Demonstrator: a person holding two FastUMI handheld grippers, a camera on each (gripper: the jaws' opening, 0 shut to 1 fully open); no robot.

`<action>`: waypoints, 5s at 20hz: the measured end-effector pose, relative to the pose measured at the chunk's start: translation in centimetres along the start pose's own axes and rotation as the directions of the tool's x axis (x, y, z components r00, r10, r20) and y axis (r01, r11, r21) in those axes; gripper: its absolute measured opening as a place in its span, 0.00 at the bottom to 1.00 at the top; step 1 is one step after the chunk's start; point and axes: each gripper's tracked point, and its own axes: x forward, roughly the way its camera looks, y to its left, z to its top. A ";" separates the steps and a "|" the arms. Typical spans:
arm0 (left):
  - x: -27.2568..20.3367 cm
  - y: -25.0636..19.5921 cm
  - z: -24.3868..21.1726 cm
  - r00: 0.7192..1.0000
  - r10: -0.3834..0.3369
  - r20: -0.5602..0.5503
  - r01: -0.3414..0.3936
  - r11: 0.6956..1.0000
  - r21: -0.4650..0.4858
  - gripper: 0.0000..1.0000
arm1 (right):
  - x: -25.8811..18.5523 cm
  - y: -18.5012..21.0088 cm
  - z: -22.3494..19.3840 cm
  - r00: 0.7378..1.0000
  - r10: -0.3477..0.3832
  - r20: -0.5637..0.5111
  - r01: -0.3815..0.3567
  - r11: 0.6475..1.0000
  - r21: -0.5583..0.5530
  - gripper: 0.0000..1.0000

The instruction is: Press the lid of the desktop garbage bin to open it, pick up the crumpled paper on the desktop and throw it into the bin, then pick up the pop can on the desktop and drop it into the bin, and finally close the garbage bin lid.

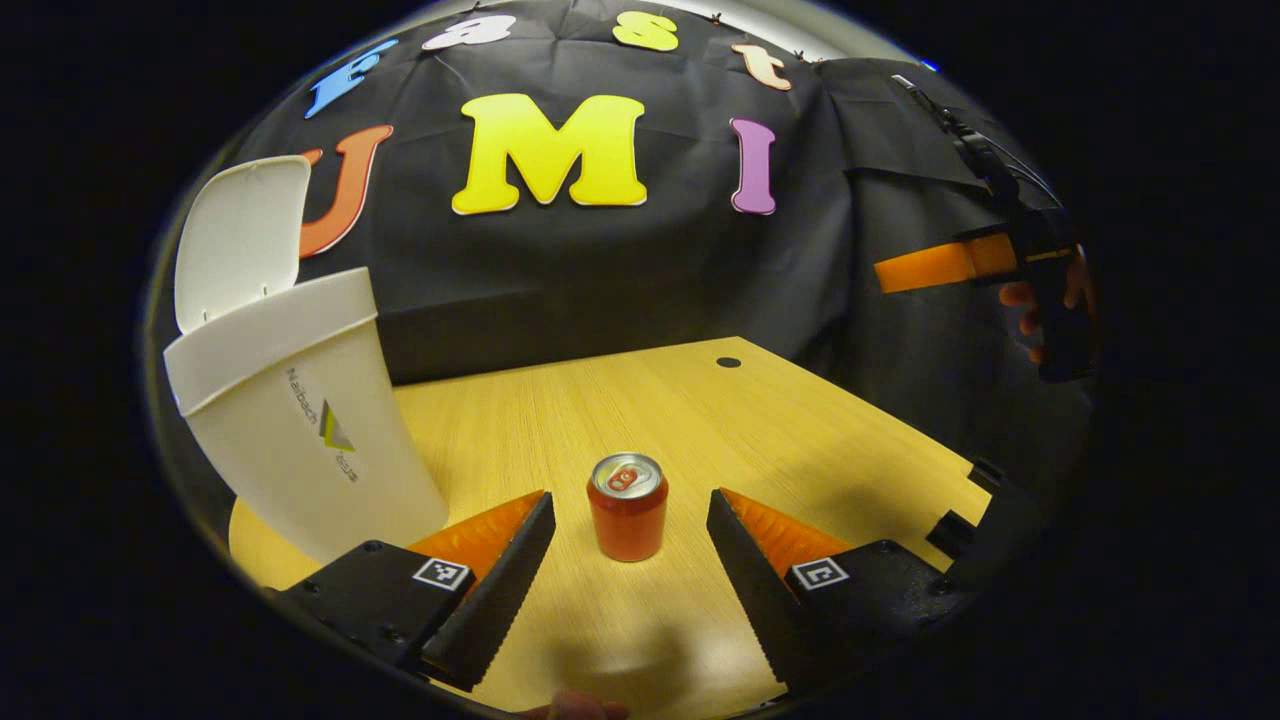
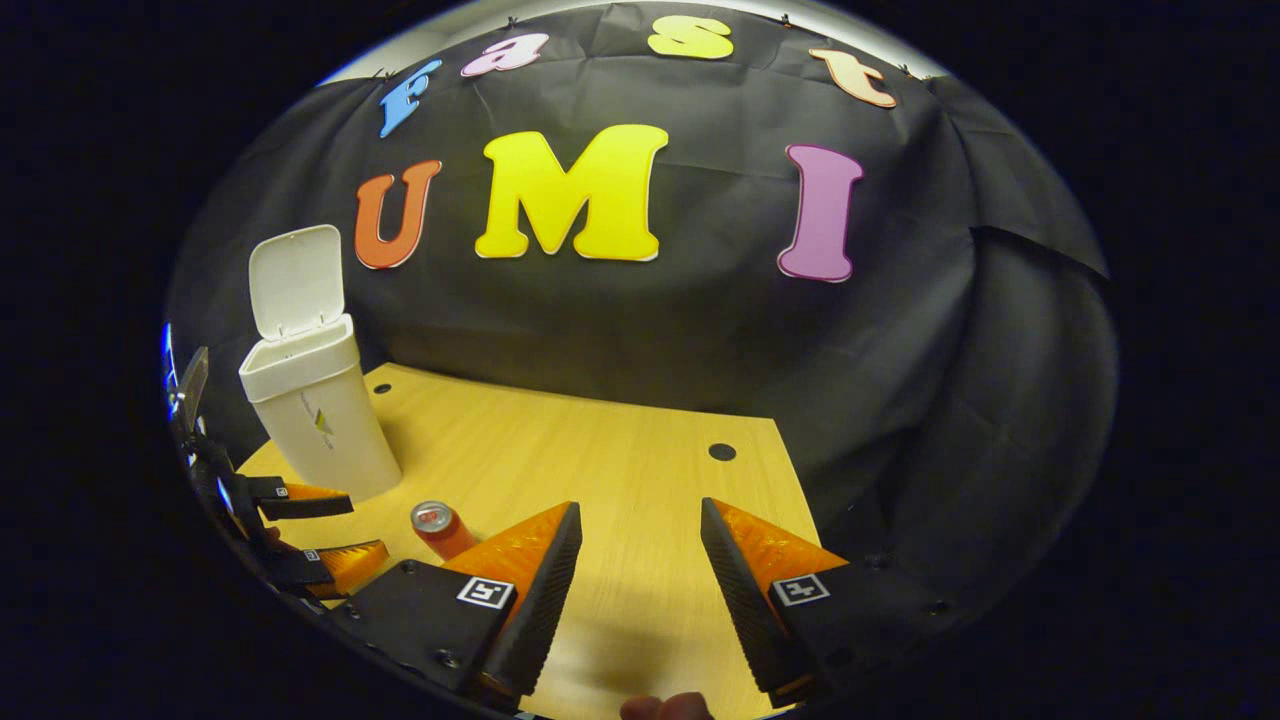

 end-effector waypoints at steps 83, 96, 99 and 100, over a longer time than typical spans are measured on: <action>-6.5 31.1 16.0 0.751 0.657 0.062 -0.637 0.746 -0.193 0.88 | 1.3 8.2 3.0 0.992 0.114 0.056 -0.114 0.993 0.001 0.78; -12.0 28.6 27.4 0.573 0.790 0.217 -0.721 0.612 -0.326 0.93 | -0.2 7.9 4.9 0.981 0.165 0.103 -0.165 0.986 -0.012 0.78; -13.6 30.3 30.5 0.498 0.837 0.227 -0.748 0.547 -0.375 0.93 | -0.5 7.3 6.7 0.976 0.172 0.133 -0.172 0.985 -0.011 0.78; -14.0 31.0 31.0 0.477 0.851 0.220 -0.759 0.525 -0.385 0.93 | -0.5 7.3 7.3 0.974 0.177 0.139 -0.178 0.984 -0.003 0.78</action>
